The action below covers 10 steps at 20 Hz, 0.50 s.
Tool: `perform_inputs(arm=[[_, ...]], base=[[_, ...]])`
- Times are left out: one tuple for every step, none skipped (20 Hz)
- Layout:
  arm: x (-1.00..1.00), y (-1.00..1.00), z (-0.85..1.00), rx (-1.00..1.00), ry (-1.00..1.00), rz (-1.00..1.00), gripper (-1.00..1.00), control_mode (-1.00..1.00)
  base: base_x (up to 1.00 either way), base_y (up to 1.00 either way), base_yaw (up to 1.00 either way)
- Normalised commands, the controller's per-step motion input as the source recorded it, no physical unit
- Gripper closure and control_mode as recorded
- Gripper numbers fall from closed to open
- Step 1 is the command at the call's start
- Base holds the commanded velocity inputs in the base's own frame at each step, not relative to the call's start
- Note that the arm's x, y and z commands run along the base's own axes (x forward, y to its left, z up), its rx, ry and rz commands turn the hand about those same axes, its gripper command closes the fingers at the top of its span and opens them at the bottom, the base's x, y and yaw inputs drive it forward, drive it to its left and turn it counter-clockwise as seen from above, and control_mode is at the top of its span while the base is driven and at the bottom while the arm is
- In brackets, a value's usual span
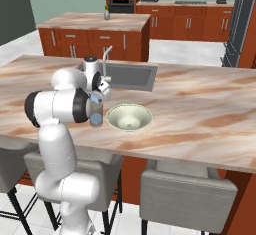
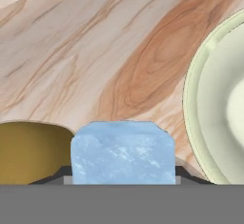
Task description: There are two ice cubes in the ice bowl. Place both ice cubes in the glass cup.
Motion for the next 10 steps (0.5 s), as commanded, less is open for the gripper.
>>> perform_inputs(arm=[[0.0,0.0,-0.16,0.0,0.0,0.0,1.0,-1.0],[0.0,0.0,-0.16,0.0,0.0,0.0,1.0,-1.0],[0.0,0.0,-0.11,0.0,0.0,0.0,1.0,-1.0],[0.0,0.0,-0.06,0.0,0.0,0.0,1.0,-1.0],[0.0,0.0,0.0,0.0,0.0,0.01,1.0,-1.0],[0.0,0.0,0.0,0.03,0.0,0.01,1.0,-1.0],[0.0,0.0,0.38,0.06,0.0,0.0,1.0,-1.0],[0.0,0.0,0.47,0.04,0.0,0.0,1.0,-1.0],[0.0,0.05,0.53,0.01,0.0,0.0,1.0,-1.0],[0.0,0.07,0.57,0.0,0.0,0.0,1.0,-1.0]], base=[[0.0,0.0,0.0],[0.0,0.0,0.0],[0.0,0.0,0.0],[0.0,0.0,0.0],[0.0,0.0,0.0],[0.0,0.0,0.0],[0.0,0.0,0.0],[0.0,0.0,0.0],[0.0,0.0,0.0],[0.0,0.0,0.0]])
